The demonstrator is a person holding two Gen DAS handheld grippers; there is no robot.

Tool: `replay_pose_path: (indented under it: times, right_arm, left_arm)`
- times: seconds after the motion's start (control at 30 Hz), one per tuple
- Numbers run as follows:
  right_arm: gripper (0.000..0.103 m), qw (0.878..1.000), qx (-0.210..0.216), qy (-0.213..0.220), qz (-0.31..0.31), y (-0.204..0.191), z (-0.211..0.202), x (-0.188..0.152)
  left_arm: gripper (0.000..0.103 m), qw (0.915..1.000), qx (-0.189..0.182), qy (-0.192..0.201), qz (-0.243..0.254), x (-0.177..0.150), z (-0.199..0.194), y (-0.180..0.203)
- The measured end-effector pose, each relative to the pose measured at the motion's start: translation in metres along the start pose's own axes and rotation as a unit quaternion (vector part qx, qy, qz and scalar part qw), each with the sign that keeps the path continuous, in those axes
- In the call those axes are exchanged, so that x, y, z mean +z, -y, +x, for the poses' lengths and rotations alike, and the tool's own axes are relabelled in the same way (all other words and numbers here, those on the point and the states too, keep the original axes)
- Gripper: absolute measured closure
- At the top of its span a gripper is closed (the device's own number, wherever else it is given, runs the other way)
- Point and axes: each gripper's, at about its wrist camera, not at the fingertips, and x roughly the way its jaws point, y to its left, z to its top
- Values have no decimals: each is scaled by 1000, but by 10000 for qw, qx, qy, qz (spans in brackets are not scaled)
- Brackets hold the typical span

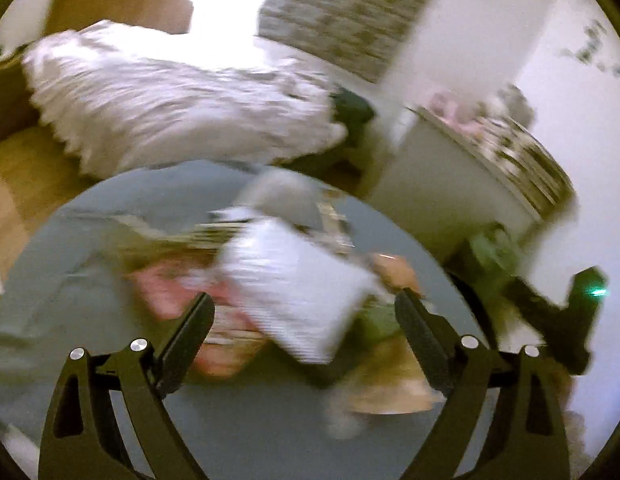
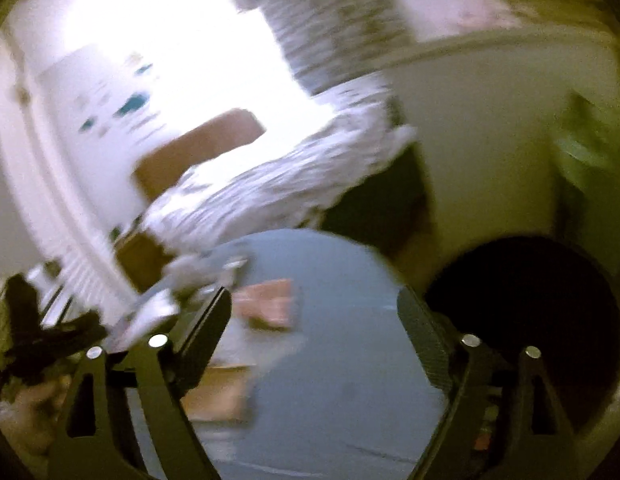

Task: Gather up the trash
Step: 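Grasp the white fluffy item with the right gripper while the left grasps the printed snack wrapper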

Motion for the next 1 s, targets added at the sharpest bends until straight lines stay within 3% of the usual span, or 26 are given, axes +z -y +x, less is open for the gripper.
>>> replay_pose_path:
  times: [0.13, 0.3, 0.47, 0.6, 0.67, 0.73, 0.77, 0.9, 0.97, 1.0]
  right_arm:
    - [12, 9921, 494, -838, -786, -85, 48, 40]
    - [12, 9796, 673, -1752, -715, -148, 135, 68]
    - [12, 9673, 155, -2421, -735, -174, 219, 64]
    - [14, 9545, -222, -2866, -787, -182, 268, 49]
    - [30, 9508, -312, -2969, -830, -180, 280, 41]
    - [51, 9504, -250, -3003, -775, -177, 283, 37]
    - [55, 9512, -188, -2983, -764, -177, 281, 37]
    - [62, 9645, -47, -2567, -619, -165, 257, 52]
    - [63, 9759, 165, -2152, -333, -154, 227, 66]
    - [63, 9759, 165, -2152, -333, -154, 227, 66]
  left_arm:
    - [12, 10000, 37, -49, -42, 21, 6, -37]
    - [12, 9956, 6, -437, 826, 40, 26, -52]
    - [12, 9775, -105, -744, 1969, 50, 38, -51]
    - [13, 9521, -224, -962, 2895, 49, 49, -37]
    - [13, 9451, -218, -1068, 3081, 48, 55, -36]
    - [13, 9425, -230, -1112, 3144, 48, 57, -36]
    - [13, 9431, -243, -1098, 3129, 48, 57, -36]
    - [13, 9497, -284, -835, 3005, 53, 43, -38]
    - [13, 9479, -259, -686, 3101, 53, 37, -35]
    - [13, 9453, -259, -658, 3185, 54, 37, -32]
